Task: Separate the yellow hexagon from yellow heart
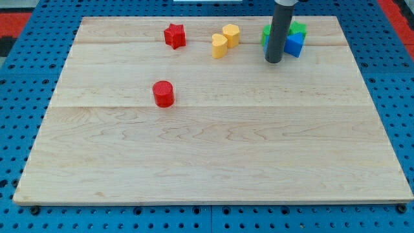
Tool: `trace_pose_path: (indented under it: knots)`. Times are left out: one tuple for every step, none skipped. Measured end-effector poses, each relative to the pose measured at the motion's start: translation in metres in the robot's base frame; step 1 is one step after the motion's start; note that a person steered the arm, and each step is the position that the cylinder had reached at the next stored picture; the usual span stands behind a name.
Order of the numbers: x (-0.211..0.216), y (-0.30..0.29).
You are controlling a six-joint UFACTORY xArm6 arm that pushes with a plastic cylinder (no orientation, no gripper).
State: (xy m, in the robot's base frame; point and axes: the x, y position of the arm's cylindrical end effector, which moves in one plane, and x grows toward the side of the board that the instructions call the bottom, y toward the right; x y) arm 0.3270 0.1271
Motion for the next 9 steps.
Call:
trace_pose_path:
  knots:
    - [0.002,-0.008]
    - [-0.006,-0.025]
    - [-0.023,-0.035]
    - [-0.024,-0.035]
    - [-0.024,-0.035]
    - [-0.027,-0.050]
    - [-0.028,-0.075]
    - [-0.046,-0.071]
    - [-0.063,-0.071]
